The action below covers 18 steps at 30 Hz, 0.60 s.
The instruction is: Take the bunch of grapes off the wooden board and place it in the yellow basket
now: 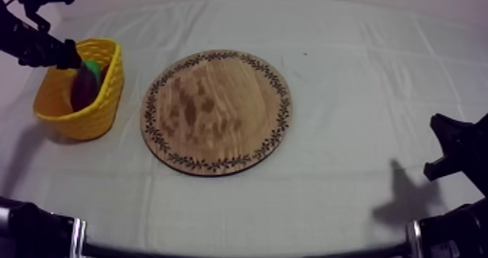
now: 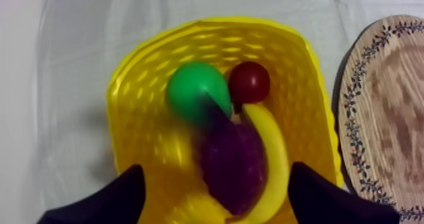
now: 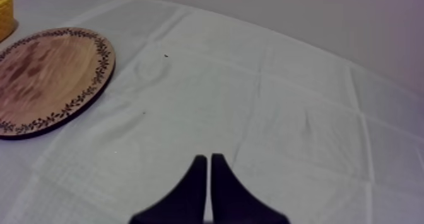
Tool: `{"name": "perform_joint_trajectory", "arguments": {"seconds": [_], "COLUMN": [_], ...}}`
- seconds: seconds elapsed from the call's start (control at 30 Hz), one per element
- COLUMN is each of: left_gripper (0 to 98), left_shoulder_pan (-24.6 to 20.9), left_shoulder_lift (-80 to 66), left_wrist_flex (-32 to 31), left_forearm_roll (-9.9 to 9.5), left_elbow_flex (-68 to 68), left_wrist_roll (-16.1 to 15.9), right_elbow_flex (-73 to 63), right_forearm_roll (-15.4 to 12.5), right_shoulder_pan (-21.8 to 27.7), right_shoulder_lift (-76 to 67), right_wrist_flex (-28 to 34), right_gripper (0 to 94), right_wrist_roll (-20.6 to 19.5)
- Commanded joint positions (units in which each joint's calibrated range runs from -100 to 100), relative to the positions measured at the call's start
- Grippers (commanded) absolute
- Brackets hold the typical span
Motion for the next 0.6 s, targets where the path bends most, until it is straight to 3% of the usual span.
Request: {"name": "perform_joint_trajectory", "arguments": {"seconds": [0.0,0.1,0.2,0.5,0.57], "left_gripper": [93.4,90.2,77.7,15.9,7.8], "left_shoulder_pan": [0.03,0.01,-0.41,-4.5,-5.2], "left_shoulder_lift": [-0.34,-1.46,-3.83,-18.77,-22.78], "left_wrist_flex": [-0.2,-0.86,-2.04,-7.21,-7.58], "left_forearm_roll": [-0.1,-0.22,-0.14,2.33,2.78], "left_elbow_flex": [-0.02,-0.11,-0.38,1.68,2.76], "left_wrist_roll": [0.2,0.73,1.21,-4.19,-5.08], "right_elbow_flex": [-0.03,-0.03,-0.03,-0.03,-0.03], "right_forearm_roll": [0.01,0.01,0.01,0.01,0.01], "right_shoulder_pan": [0.02,0.02,0.02,0.02,0.02], "right_shoulder_lift": [-0.01,-0.01,-0.01,-0.01,-0.01], "right_wrist_flex": [-0.03,-0.03,-0.03,-0.03,-0.03], "right_gripper": [0.4,0.4,0.4,0.4,0.4], "right_wrist_roll": [-0.02,-0.04,-0.04,-0.06,-0.06]}}
